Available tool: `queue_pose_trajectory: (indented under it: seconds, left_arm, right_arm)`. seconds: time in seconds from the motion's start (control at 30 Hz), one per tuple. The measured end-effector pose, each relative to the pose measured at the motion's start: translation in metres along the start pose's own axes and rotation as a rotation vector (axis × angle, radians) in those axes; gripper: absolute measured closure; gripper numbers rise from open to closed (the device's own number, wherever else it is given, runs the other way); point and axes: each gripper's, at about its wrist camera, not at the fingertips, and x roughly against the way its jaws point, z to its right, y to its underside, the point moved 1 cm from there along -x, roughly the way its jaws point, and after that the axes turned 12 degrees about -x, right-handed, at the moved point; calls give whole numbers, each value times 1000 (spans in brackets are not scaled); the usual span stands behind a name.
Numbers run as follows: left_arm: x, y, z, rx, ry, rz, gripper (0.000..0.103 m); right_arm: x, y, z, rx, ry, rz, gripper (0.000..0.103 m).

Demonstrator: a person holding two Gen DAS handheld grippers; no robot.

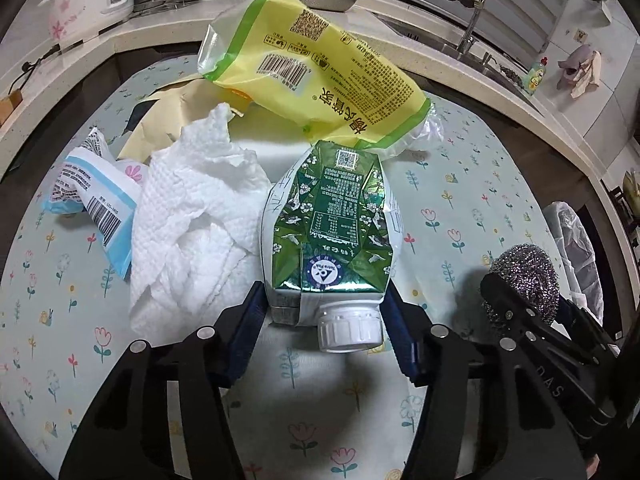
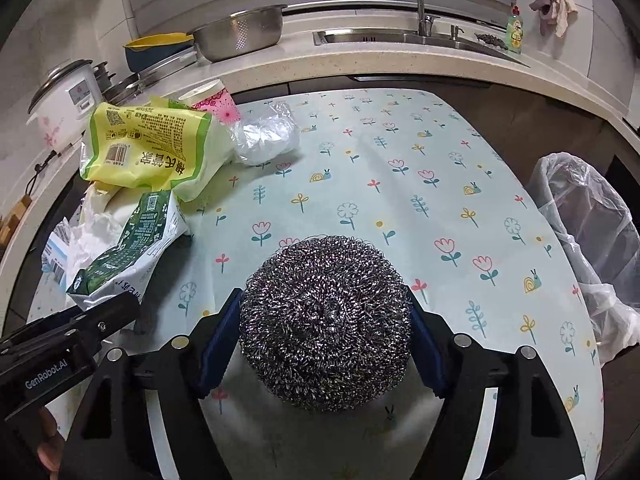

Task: Collect trash

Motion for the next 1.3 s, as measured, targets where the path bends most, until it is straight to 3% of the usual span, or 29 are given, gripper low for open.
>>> queue_pose_trajectory:
  seconds: [0.73,0.77,0.8,0.83,1.03,1.3]
  left_arm:
    - [80,0,74,-129,40,141,53]
    - [83,0,78,-136,49,147,65]
    - [84,0,83,-146,55,140,92]
    - [84,0,87,-160,73,130,103]
    - [82,2,106,-174,88,112,101]
    - [81,9,101,-146,101,93,101]
  right_arm:
    - [93,-6,42,-51,-16,133,31]
    - [97,-6,45,-55,-15,139,31]
    - [101,-6,48,-60,-14,145,31]
    - [105,-7,52,-65,-13,151,31]
    - [122,-6,74,-95,0,173,31]
    - [126,1,93,-125,4,168,31]
